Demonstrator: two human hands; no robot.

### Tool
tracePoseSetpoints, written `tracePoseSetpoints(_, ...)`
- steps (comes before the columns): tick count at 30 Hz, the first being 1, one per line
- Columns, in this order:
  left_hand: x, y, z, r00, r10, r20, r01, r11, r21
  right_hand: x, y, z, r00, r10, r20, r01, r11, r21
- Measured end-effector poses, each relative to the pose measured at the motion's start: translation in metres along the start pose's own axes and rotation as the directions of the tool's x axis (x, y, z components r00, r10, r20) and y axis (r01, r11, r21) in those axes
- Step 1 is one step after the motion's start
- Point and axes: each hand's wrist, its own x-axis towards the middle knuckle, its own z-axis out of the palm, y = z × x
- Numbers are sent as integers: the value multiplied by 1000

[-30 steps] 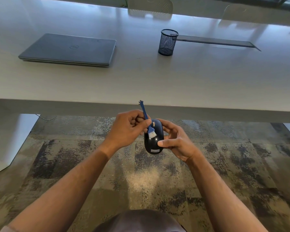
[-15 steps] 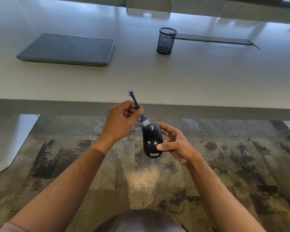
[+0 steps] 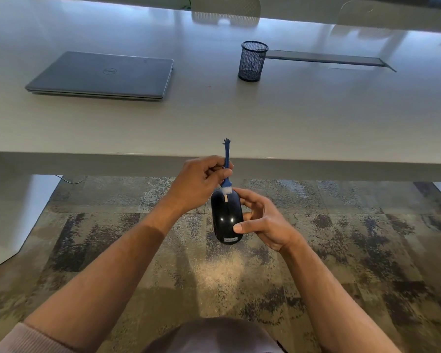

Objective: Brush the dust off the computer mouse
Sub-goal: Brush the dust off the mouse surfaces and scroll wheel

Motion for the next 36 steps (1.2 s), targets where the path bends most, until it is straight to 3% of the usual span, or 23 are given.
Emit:
tracePoseSetpoints(7, 0, -10, -8, 998, -42, 40, 38, 994, 99, -6, 5, -2, 1000, 2, -7, -2, 999, 50)
tracePoseSetpoints(14, 2, 3, -3, 999, -39, 16, 40, 999, -20, -3, 7, 1, 1000, -1, -2, 1, 999, 49)
tracePoseSetpoints(24, -3, -4, -7, 994, -51, 97, 40, 993, 115, -9, 7, -3, 1000, -17, -7, 17, 997, 71)
tracePoseSetpoints(30, -1, 3, -7, 999, -45, 14, 44, 997, 59, -9, 5, 1, 1000, -12, -5, 13, 997, 77)
tracePoseSetpoints(36, -3, 3, 2, 997, -14, 72, 5, 992, 129, -9, 6, 3, 1000, 5, -5, -4, 996, 84)
